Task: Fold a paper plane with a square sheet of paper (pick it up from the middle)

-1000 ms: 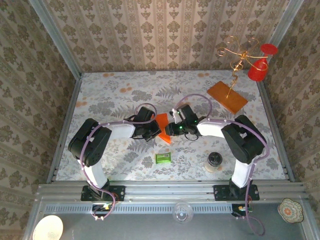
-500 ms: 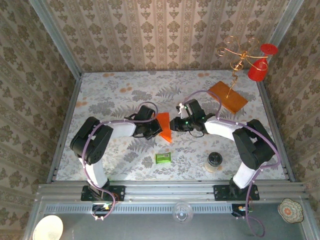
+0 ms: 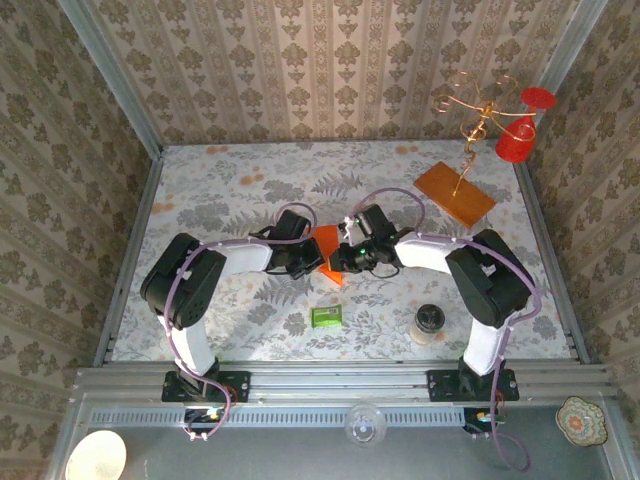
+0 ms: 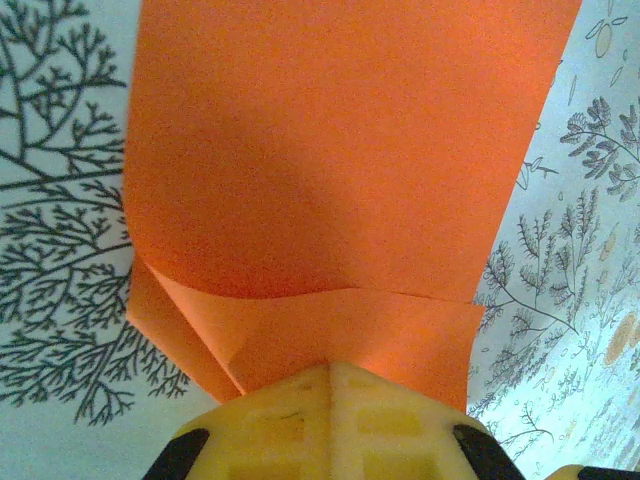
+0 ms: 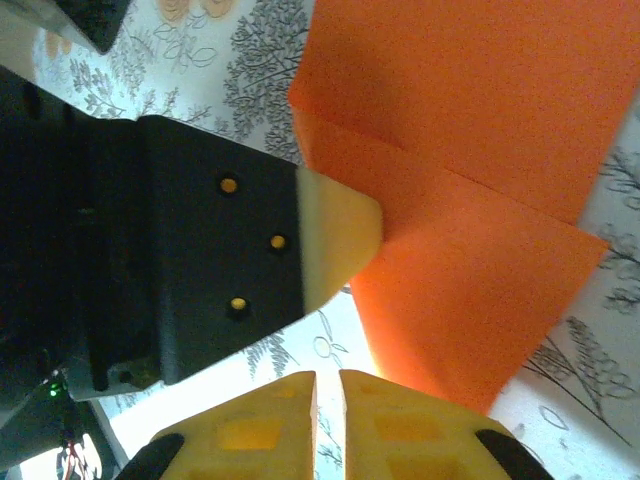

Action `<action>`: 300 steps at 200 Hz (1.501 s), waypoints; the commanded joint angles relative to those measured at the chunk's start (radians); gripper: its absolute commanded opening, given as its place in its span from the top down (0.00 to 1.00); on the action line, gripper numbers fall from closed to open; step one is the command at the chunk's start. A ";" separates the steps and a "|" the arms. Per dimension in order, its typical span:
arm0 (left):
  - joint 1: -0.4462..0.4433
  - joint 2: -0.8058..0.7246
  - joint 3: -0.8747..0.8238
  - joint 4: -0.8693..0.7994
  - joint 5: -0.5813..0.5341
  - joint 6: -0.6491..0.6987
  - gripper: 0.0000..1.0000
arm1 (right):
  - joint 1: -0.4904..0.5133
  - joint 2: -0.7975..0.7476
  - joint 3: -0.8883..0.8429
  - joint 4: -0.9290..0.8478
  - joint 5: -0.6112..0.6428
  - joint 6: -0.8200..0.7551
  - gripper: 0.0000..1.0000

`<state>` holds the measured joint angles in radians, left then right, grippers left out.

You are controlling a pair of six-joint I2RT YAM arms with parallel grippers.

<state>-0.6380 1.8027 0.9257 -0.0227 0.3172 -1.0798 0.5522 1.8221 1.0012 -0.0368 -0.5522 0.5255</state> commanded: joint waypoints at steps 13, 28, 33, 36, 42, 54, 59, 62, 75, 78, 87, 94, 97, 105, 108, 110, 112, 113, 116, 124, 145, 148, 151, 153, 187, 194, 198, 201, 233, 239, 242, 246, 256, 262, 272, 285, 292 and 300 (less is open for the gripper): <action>0.008 -0.016 0.010 -0.046 -0.005 0.021 0.93 | 0.015 0.037 0.045 -0.057 -0.028 -0.032 0.85; 0.008 -0.017 0.008 -0.050 -0.009 0.020 0.93 | 0.018 0.048 0.051 -0.064 -0.028 -0.040 0.86; 0.008 -0.017 0.009 -0.049 -0.009 0.020 0.93 | 0.018 0.053 0.052 -0.068 -0.028 -0.043 0.86; 0.008 -0.017 0.008 -0.049 -0.009 0.019 0.93 | 0.018 0.055 0.055 -0.070 -0.029 -0.044 0.86; 0.008 -0.016 0.007 -0.050 -0.009 0.017 0.93 | 0.020 0.060 0.056 -0.074 -0.029 -0.048 0.87; 0.009 -0.016 0.004 -0.048 -0.009 0.016 0.94 | 0.021 0.069 0.059 -0.080 -0.031 -0.054 0.87; 0.008 -0.015 0.004 -0.049 -0.009 0.015 0.94 | 0.023 0.071 0.060 -0.082 -0.032 -0.056 0.87; 0.009 -0.014 0.003 -0.049 -0.010 0.014 0.94 | 0.023 0.072 0.060 -0.083 -0.032 -0.058 0.87; 0.009 -0.014 0.001 -0.049 -0.012 0.012 0.94 | 0.023 0.078 0.060 -0.089 -0.032 -0.064 0.88; 0.009 -0.014 0.001 -0.049 -0.013 0.012 0.94 | 0.023 0.080 0.060 -0.089 -0.031 -0.065 0.88; 0.009 -0.013 0.001 -0.051 -0.013 0.012 0.94 | 0.024 0.083 0.061 -0.092 -0.029 -0.069 0.88; 0.010 -0.011 0.001 -0.051 -0.014 0.011 0.94 | 0.024 0.086 0.062 -0.095 -0.028 -0.071 0.88; 0.011 -0.011 0.001 -0.051 -0.014 0.011 0.94 | 0.024 0.088 0.062 -0.096 -0.027 -0.073 0.88; 0.011 -0.009 0.001 -0.051 -0.011 0.011 0.94 | 0.025 0.092 0.064 -0.102 -0.023 -0.075 0.88; 0.011 -0.009 0.001 -0.051 -0.010 0.011 0.94 | 0.024 0.094 0.065 -0.103 -0.022 -0.077 0.88; 0.011 -0.009 0.001 -0.051 -0.010 0.010 0.94 | 0.024 0.096 0.066 -0.104 -0.020 -0.076 0.88; 0.011 -0.009 0.001 -0.051 -0.010 0.011 0.94 | 0.025 0.096 0.066 -0.106 -0.020 -0.078 0.88; 0.011 -0.009 0.002 -0.051 -0.010 0.011 0.94 | 0.025 0.096 0.066 -0.106 -0.020 -0.078 0.88; 0.011 -0.011 0.003 -0.052 -0.010 0.011 0.94 | 0.025 0.098 0.067 -0.106 -0.019 -0.079 0.88; 0.011 -0.012 0.004 -0.052 -0.009 0.013 0.94 | 0.025 0.103 0.068 -0.107 -0.018 -0.080 0.88; 0.013 -0.022 0.016 -0.063 -0.009 0.024 0.94 | 0.025 0.115 0.069 -0.112 -0.009 -0.084 0.89; 0.012 -0.024 0.018 -0.064 -0.009 0.026 0.94 | 0.025 0.116 0.070 -0.112 -0.007 -0.083 0.88; 0.012 -0.026 0.019 -0.066 -0.008 0.028 0.94 | 0.025 0.117 0.070 -0.112 -0.004 -0.084 0.88; 0.012 -0.027 0.019 -0.067 -0.008 0.030 0.94 | 0.025 0.117 0.070 -0.113 -0.002 -0.084 0.88; 0.012 -0.048 0.032 -0.082 0.002 0.049 0.93 | 0.025 0.126 0.070 -0.122 0.020 -0.090 0.89; 0.012 -0.053 0.033 -0.083 0.003 0.052 0.93 | 0.025 0.126 0.070 -0.124 0.025 -0.091 0.89; 0.012 -0.056 0.033 -0.084 0.005 0.053 0.93 | 0.025 0.127 0.070 -0.125 0.027 -0.091 0.89; 0.012 -0.058 0.032 -0.085 0.005 0.054 0.93 | 0.025 0.126 0.070 -0.125 0.028 -0.091 0.89; 0.005 -0.072 0.023 -0.081 0.017 0.064 0.93 | 0.025 0.129 0.073 -0.126 0.026 -0.091 0.89; 0.002 -0.071 0.021 -0.083 0.019 0.066 0.93 | 0.025 0.126 0.073 -0.127 0.028 -0.091 0.89; 0.001 -0.070 0.021 -0.083 0.019 0.066 0.93 | 0.024 0.126 0.073 -0.127 0.028 -0.091 0.89; -0.001 -0.067 0.019 -0.083 0.020 0.066 0.93 | 0.025 0.126 0.074 -0.126 0.027 -0.091 0.89; -0.004 -0.060 0.016 -0.084 0.020 0.066 0.93 | 0.025 0.126 0.076 -0.126 0.027 -0.091 0.89; -0.006 -0.055 0.014 -0.083 0.020 0.063 0.93 | 0.025 0.127 0.077 -0.126 0.026 -0.091 0.89; -0.008 -0.048 0.010 -0.079 0.023 0.060 0.93 | 0.024 0.126 0.078 -0.127 0.027 -0.091 0.89; -0.010 -0.037 0.008 -0.079 0.023 0.056 0.94 | 0.025 0.126 0.080 -0.128 0.027 -0.091 0.89; -0.012 -0.031 0.010 -0.084 0.022 0.055 0.94 | 0.025 0.126 0.081 -0.129 0.029 -0.091 0.89; -0.014 -0.028 0.008 -0.092 0.017 0.049 0.94 | 0.025 0.126 0.082 -0.129 0.032 -0.090 0.89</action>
<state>-0.6422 1.7588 0.9371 -0.0814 0.3252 -1.0420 0.5709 1.9312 1.0611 -0.1257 -0.5499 0.4480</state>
